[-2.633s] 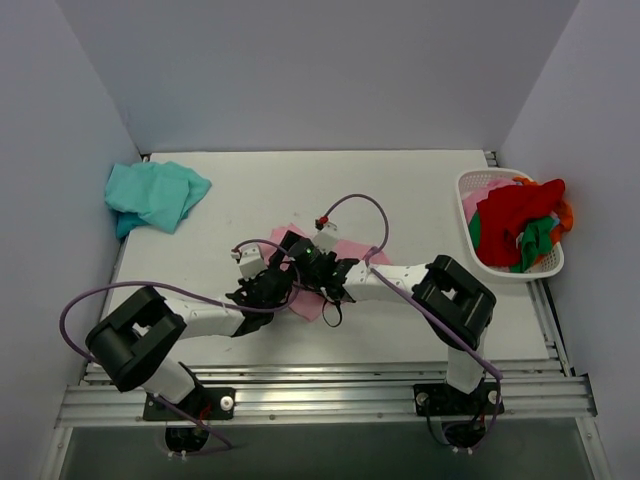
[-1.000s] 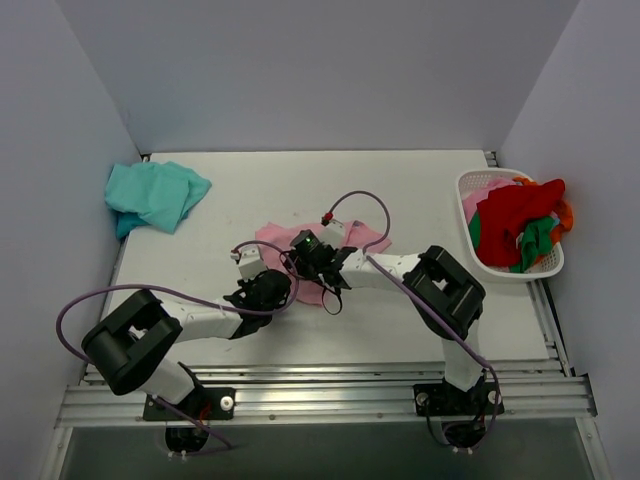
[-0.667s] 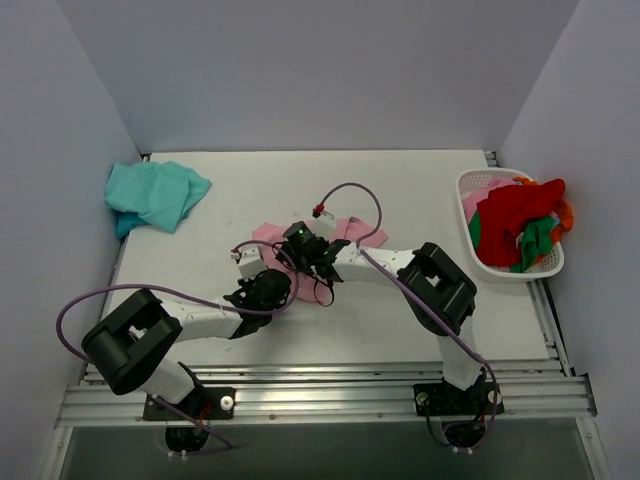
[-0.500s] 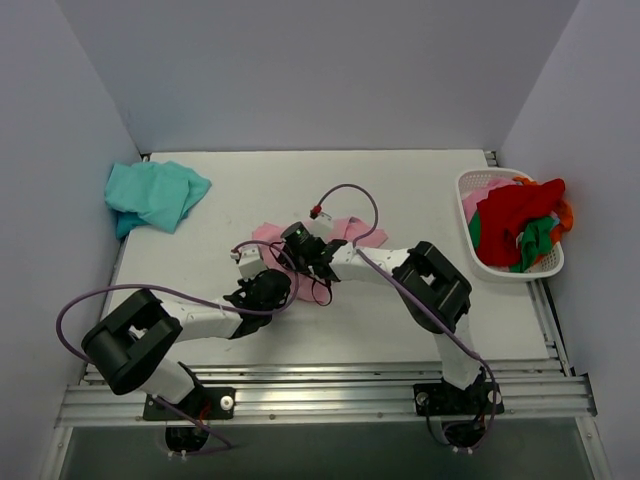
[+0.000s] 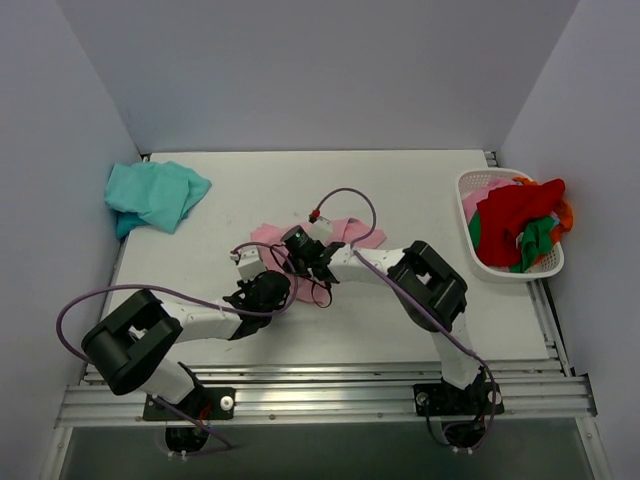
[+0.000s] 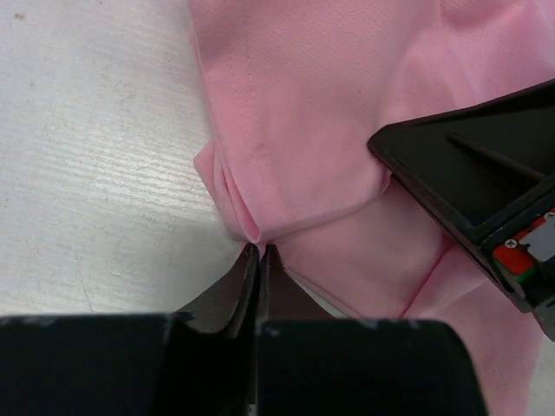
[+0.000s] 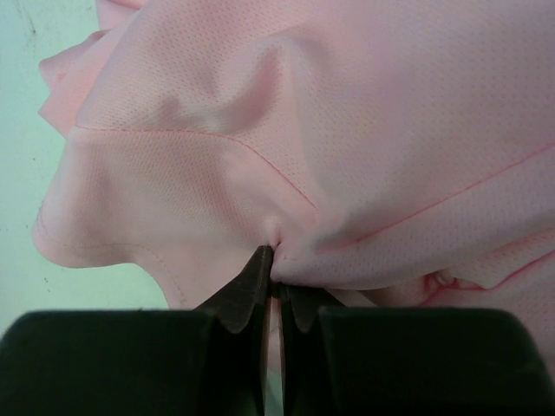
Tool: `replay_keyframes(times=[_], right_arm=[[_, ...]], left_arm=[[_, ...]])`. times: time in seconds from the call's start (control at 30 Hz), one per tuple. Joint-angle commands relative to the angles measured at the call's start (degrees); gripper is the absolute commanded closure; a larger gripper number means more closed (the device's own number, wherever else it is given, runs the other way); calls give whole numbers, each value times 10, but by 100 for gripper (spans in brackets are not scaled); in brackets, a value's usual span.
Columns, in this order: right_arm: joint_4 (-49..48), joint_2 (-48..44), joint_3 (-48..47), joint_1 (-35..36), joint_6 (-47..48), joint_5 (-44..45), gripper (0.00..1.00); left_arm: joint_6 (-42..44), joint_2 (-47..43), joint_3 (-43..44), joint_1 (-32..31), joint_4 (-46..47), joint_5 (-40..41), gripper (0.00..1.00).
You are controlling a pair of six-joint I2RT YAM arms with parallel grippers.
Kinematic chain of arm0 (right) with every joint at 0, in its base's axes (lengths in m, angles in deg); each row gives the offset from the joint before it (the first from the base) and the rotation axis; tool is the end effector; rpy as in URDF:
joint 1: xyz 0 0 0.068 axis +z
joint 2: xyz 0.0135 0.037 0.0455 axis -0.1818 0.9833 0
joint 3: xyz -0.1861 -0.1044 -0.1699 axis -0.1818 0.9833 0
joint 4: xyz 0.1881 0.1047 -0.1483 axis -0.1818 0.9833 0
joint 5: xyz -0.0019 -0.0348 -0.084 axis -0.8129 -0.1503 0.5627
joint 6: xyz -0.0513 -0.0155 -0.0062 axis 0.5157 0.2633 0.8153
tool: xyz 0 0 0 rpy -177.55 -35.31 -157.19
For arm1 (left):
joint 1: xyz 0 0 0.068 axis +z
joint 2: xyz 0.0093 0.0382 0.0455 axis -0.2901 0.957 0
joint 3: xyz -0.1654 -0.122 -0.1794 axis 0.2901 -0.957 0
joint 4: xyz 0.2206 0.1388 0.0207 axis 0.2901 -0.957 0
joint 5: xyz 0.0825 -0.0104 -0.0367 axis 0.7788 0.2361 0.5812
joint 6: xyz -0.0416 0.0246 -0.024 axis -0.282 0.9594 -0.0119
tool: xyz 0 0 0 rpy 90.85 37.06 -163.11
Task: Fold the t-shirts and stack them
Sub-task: Flatten out the tshirt
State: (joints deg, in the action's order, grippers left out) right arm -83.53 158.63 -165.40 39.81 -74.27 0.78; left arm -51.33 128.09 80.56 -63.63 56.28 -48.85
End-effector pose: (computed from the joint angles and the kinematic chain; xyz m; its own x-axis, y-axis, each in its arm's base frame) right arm 0.2967 0.3472 0.1612 -0.7516 0.4803 -0.4522 0.0315 0.7108 0.7026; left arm 0.1907 -0.1692 0.1327 -0.4922 -0.3638 -0.7908 -0.2423 0.9298 -0.2769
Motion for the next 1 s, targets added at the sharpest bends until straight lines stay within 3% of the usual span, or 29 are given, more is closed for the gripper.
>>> replay_keyframes(times=[0.0,0.37,0.53,0.73,0.97], right_arm=[[34,-50,8,-1,14,26,100],[142,-264,30,-7,64,133,100],[201,-367,20,-7,92,187,100],[255,-489,1,0,119,228,100],[291,-598,-83,44,218,225,100]], left_arm=[[7,-21,0,1,2,18,98],[52,-144,29,0,-89,42,98],[105,-210,83,-4,-180,45,98],[183,-303,189,-19,-276,42,98],[311,-326,382,-60,-393,-28,98]])
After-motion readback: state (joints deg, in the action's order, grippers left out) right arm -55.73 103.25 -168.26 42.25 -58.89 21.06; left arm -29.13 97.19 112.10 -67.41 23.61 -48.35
